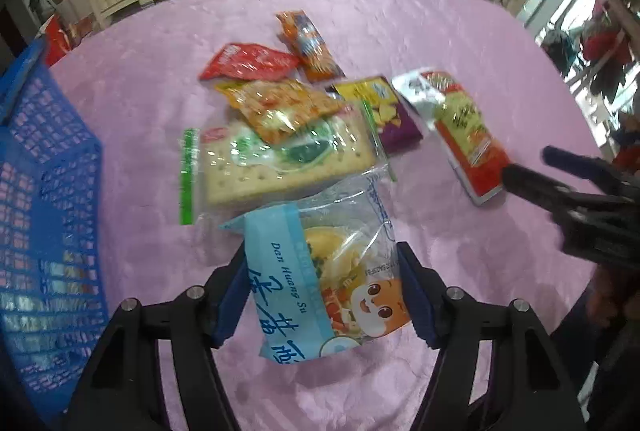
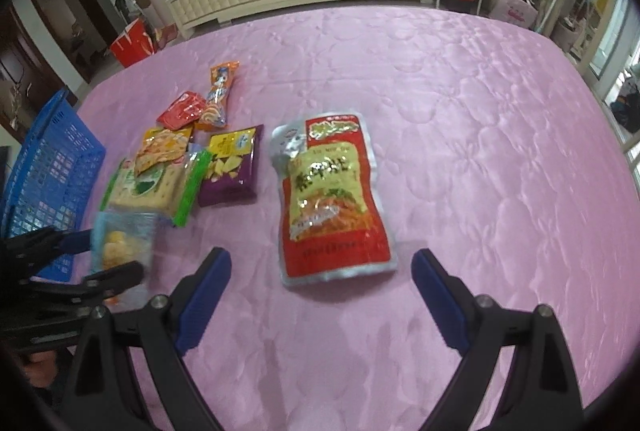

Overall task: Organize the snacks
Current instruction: 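Lift the pastry pack with the left tool while the right tool grasps the red pickled snack pouch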

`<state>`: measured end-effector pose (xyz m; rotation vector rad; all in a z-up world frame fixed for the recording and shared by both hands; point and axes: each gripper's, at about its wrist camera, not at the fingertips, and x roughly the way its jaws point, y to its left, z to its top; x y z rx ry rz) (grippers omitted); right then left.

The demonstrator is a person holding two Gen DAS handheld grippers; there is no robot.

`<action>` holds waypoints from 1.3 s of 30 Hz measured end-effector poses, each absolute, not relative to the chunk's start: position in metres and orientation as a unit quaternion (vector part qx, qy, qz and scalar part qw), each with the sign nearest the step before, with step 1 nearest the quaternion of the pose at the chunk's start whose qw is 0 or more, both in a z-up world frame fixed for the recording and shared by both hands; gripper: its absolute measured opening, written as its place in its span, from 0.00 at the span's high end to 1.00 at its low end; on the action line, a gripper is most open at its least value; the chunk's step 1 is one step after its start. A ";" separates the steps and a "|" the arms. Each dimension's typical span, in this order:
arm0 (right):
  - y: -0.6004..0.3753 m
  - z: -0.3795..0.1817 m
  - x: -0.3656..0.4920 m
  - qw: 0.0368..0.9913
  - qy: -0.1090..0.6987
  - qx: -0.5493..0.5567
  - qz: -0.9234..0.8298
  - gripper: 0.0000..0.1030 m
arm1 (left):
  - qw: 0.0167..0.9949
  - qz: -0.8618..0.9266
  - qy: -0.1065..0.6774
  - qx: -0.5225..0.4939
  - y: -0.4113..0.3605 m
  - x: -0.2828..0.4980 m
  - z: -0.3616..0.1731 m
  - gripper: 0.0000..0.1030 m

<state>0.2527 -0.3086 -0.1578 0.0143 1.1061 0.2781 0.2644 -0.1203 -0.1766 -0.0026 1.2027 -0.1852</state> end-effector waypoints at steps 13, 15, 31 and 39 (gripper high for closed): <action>-0.295 -0.197 0.304 0.824 0.553 -0.021 0.125 0.09 | 0.852 -0.045 0.522 0.012 -0.115 0.280 -0.156 0.36; -0.294 -0.197 0.306 0.827 0.548 -0.022 0.128 0.09 | 0.850 -0.043 0.524 0.019 -0.116 0.284 -0.162 0.36; -0.265 -0.184 0.288 0.830 0.538 -0.081 0.126 0.63 | 0.856 -0.052 0.514 0.001 -0.103 0.273 -0.154 0.36; -0.265 -0.135 0.247 0.853 0.502 -0.067 0.130 0.63 | 0.876 -0.051 0.480 -0.017 -0.087 0.243 -0.117 0.36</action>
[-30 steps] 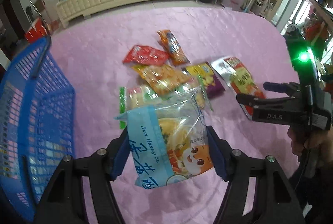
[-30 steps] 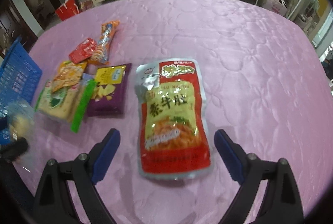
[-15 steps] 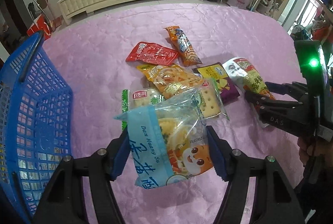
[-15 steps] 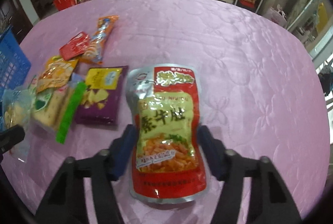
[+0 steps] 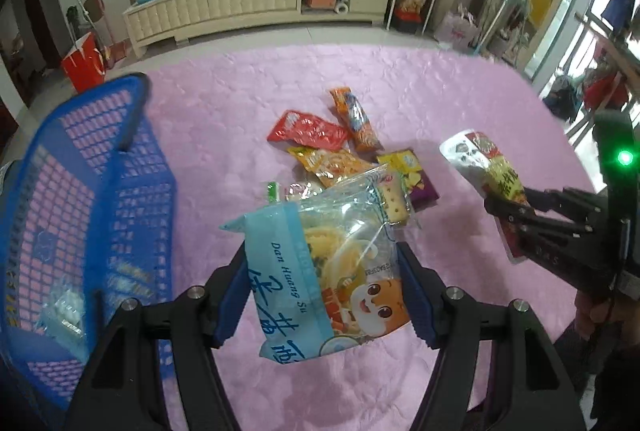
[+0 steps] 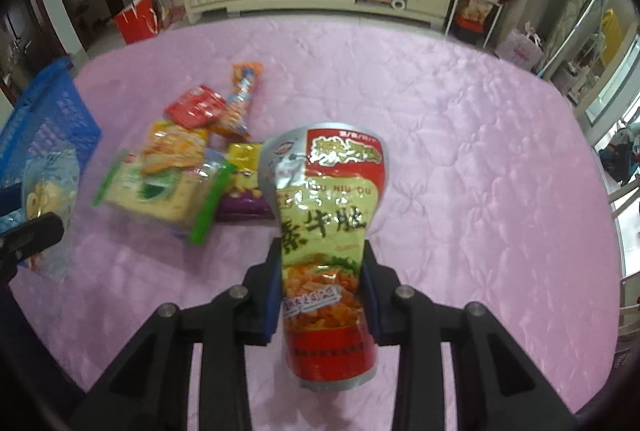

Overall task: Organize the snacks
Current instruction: 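Lift the pastry pack with the left tool while the right tool grasps the red pickled snack pouch, then carry both packs over the basket and open both tools to drop them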

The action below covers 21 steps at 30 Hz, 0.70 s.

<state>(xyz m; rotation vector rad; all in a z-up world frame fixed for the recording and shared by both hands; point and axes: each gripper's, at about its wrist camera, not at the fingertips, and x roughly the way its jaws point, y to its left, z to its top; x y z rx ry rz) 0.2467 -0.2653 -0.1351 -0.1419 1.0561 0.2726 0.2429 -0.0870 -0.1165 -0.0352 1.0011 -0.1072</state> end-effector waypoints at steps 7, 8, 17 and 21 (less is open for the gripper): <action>-0.249 -0.088 0.222 0.863 0.479 -0.049 0.151 0.63 | 0.893 -0.070 0.445 -0.026 -0.071 0.211 -0.080 0.36; -0.245 -0.080 0.217 0.867 0.472 -0.051 0.152 0.63 | 0.894 -0.072 0.441 -0.028 -0.069 0.207 -0.075 0.36; -0.202 -0.026 0.198 0.887 0.418 -0.065 0.184 0.63 | 0.912 -0.059 0.405 -0.018 -0.020 0.171 -0.035 0.36; -0.172 -0.015 0.196 0.887 0.406 -0.073 0.206 0.63 | 0.917 -0.035 0.398 -0.015 0.012 0.161 -0.024 0.36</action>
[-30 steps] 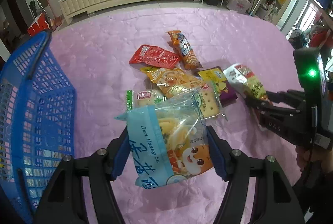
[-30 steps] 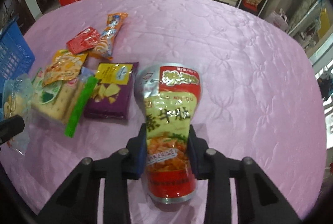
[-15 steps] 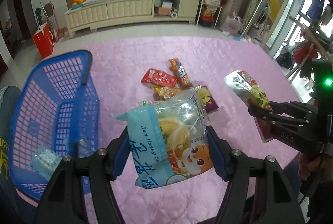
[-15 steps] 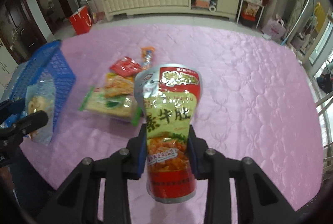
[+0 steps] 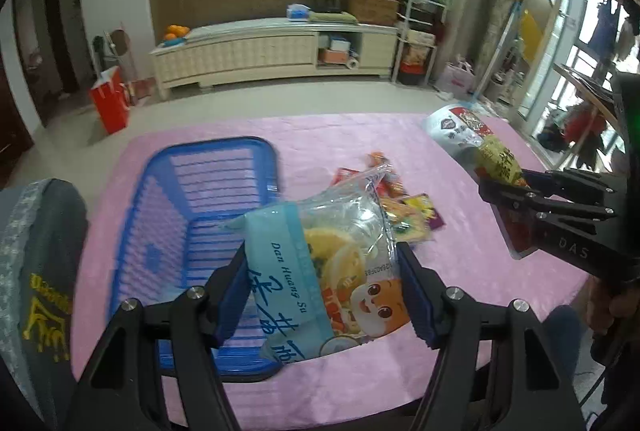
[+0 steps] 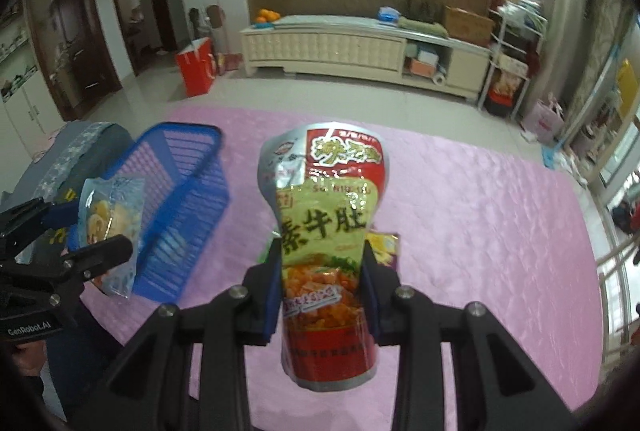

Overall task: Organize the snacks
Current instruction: 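Carry both packs over the basket and open both tools to drop them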

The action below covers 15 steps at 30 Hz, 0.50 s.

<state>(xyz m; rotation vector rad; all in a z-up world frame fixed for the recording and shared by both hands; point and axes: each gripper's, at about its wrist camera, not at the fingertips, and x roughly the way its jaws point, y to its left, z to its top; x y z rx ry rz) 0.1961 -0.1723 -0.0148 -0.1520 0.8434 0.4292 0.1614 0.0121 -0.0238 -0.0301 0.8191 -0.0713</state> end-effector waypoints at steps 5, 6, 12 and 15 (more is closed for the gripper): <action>-0.127 -0.006 0.198 0.882 0.394 -0.088 0.243 0.63 | 0.919 -0.005 0.394 -0.009 0.055 0.156 -0.013 0.36; -0.118 -0.004 0.197 0.881 0.392 -0.091 0.249 0.63 | 0.919 -0.001 0.393 -0.009 0.063 0.154 -0.011 0.36; -0.070 -0.002 0.207 0.870 0.389 -0.107 0.284 0.63 | 0.914 0.015 0.405 -0.019 0.110 0.160 -0.008 0.36; -0.052 -0.005 0.213 0.864 0.390 -0.112 0.298 0.63 | 0.911 0.019 0.412 -0.012 0.124 0.167 -0.014 0.36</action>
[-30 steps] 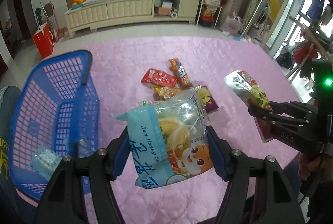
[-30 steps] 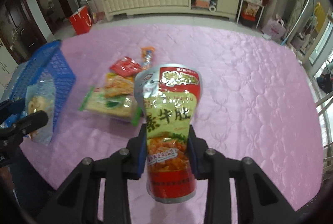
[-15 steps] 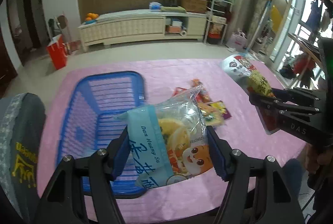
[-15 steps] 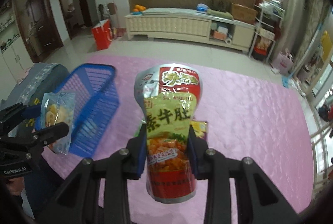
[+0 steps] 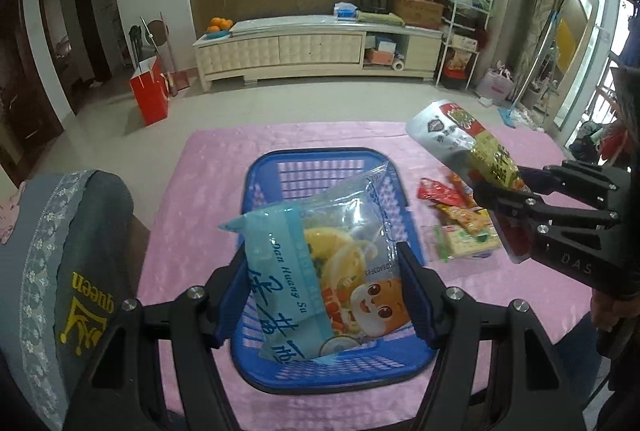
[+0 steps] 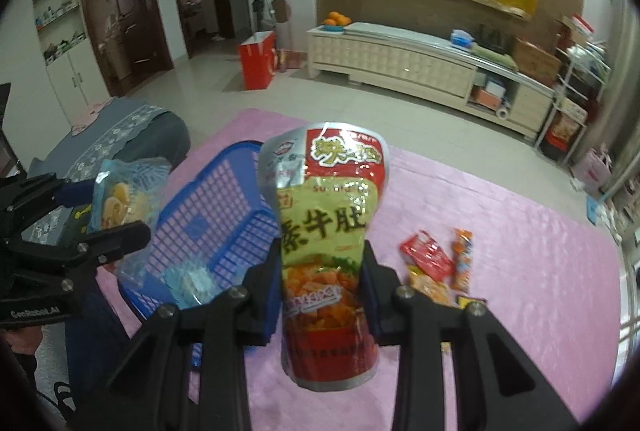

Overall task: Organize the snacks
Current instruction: 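Carry both packs over the basket and open both tools to drop them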

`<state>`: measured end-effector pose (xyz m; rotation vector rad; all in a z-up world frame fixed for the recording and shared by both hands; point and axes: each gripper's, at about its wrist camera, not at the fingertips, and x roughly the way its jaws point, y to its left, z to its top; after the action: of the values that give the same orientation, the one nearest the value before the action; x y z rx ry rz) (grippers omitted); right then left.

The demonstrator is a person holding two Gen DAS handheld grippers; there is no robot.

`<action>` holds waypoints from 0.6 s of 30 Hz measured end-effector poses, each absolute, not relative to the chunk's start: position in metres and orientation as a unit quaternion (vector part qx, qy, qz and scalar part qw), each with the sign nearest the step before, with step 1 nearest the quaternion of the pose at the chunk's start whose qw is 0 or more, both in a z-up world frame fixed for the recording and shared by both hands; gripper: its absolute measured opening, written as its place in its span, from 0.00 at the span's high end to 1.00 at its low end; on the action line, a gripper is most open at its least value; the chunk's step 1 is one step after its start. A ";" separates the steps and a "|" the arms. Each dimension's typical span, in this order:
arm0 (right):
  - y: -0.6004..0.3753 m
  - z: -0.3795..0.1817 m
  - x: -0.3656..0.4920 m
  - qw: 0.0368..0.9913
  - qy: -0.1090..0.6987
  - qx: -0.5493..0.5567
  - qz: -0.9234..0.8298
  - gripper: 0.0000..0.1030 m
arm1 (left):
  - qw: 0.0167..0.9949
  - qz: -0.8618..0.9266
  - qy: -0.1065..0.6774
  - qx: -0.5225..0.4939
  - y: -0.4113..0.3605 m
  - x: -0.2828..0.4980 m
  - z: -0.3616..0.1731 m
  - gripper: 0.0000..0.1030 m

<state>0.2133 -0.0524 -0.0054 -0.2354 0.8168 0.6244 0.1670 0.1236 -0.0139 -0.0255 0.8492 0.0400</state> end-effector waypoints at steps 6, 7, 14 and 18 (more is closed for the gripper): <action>-0.018 -0.018 0.227 0.853 0.400 -0.128 0.308 0.63 | 0.899 0.003 0.438 -0.026 0.148 0.194 -0.035 0.36; -0.012 -0.021 0.231 0.851 0.405 -0.129 0.309 0.63 | 0.897 -0.004 0.441 -0.034 0.152 0.198 -0.039 0.36; 0.016 -0.042 0.252 0.836 0.432 -0.155 0.302 0.62 | 0.885 -0.013 0.464 -0.036 0.169 0.227 -0.072 0.36; 0.029 -0.052 0.259 0.825 0.446 -0.165 0.305 0.62 | 0.880 -0.020 0.473 -0.038 0.169 0.235 -0.080 0.34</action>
<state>0.2591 0.0295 -0.0522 -0.3498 0.9474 0.6478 0.2350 0.1690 -0.0799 -0.0783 0.9854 -0.0417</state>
